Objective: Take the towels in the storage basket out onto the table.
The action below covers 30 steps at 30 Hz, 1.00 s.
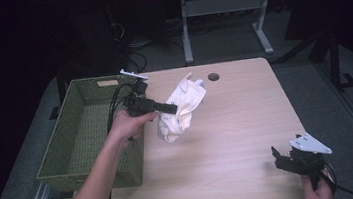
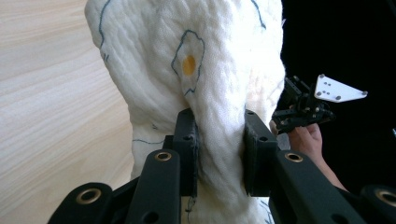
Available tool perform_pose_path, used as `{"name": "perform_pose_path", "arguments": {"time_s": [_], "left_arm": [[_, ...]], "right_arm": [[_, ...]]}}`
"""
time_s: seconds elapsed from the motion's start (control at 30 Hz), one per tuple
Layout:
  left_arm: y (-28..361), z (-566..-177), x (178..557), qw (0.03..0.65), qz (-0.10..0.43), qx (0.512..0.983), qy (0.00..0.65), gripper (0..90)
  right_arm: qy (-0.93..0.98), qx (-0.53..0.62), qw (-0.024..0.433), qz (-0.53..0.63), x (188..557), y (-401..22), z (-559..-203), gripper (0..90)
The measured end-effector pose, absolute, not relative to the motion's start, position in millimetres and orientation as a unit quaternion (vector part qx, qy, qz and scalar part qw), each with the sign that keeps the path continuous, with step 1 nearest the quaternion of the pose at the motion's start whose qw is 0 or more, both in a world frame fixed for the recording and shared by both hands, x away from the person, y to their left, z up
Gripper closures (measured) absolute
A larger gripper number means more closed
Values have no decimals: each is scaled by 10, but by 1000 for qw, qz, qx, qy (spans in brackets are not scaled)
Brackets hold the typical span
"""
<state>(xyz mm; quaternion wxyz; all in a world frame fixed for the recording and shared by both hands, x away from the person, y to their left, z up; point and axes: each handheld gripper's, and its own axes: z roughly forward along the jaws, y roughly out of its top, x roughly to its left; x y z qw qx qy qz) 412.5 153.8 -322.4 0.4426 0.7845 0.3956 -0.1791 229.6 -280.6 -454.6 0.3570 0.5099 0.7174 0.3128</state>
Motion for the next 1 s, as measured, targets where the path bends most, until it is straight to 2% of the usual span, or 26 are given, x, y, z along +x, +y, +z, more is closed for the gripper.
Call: {"name": "perform_pose_path", "arguments": {"time_s": [1.0], "left_arm": [[1033,-3466,4222,421,-186,795,395,696]], "right_arm": [[716,511,357,316,2283,-2818,-4534,139]]}}
